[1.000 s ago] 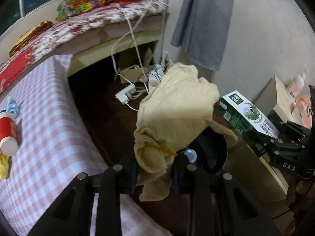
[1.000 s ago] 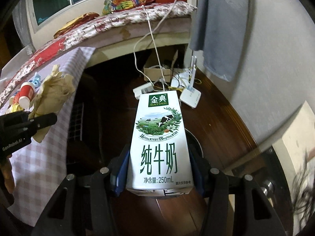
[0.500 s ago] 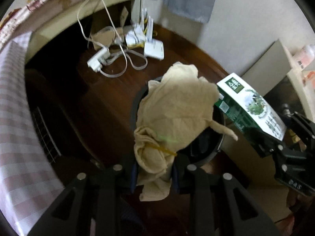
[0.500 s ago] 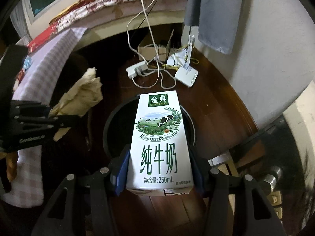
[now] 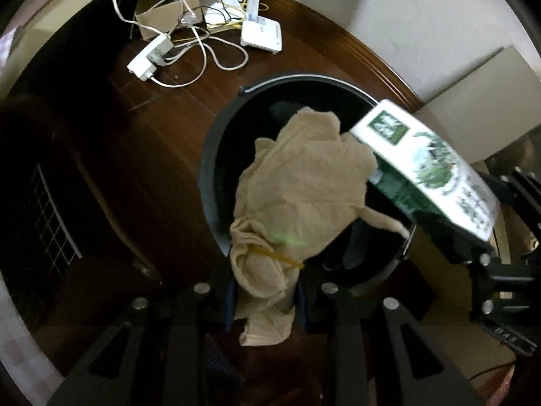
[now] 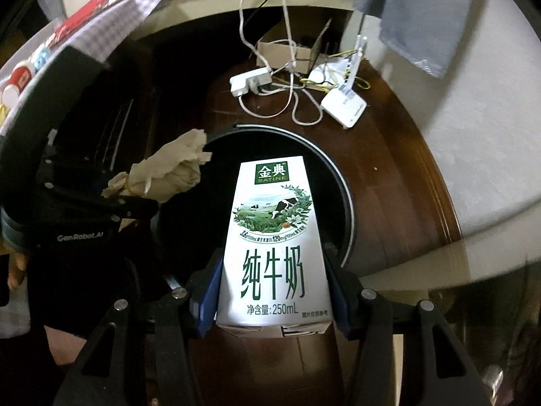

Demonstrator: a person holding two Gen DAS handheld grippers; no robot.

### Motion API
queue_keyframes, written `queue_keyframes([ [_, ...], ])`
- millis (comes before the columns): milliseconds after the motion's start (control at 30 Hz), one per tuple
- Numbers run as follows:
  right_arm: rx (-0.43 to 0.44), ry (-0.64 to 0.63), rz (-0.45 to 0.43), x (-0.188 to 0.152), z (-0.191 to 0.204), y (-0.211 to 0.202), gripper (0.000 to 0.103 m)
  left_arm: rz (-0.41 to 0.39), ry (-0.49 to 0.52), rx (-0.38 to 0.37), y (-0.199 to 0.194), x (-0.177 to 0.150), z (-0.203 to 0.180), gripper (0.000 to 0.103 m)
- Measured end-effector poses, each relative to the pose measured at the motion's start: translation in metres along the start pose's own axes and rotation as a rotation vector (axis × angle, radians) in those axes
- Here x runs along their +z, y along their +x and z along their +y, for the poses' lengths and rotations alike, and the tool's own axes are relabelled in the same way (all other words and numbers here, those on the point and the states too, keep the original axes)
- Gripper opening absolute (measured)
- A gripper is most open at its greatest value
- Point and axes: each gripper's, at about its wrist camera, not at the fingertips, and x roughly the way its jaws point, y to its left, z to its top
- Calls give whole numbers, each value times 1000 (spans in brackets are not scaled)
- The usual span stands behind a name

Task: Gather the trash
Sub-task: 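Open the left tool over the bin while the right tool releases the carton, then move both open tools back over the table items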

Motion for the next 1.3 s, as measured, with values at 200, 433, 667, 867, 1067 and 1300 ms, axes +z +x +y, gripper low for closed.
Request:
queue_keyframes([
  [200, -159, -100, 10, -1, 4, 7, 91, -55, -46, 88, -8, -1, 10, 80],
  [433, -174, 115, -58, -6, -20, -45, 103, -239, -57, 161, -70, -20, 5, 97],
  [667, -104, 274, -210, 0, -10, -104, 103, -387, -74, 167, -134, -43, 15, 100],
  [867, -64, 248, -273, 24, 28, -130, 103, -471, -115, 190, -165, -54, 36, 102],
  [1067, -36, 161, -335, 49, 68, -143, 103, -517, -196, 231, -193, -74, 74, 103],
  [1300, 22, 51, -366, 69, 119, -148, 103, -565, -302, 312, -215, -111, 125, 103],
])
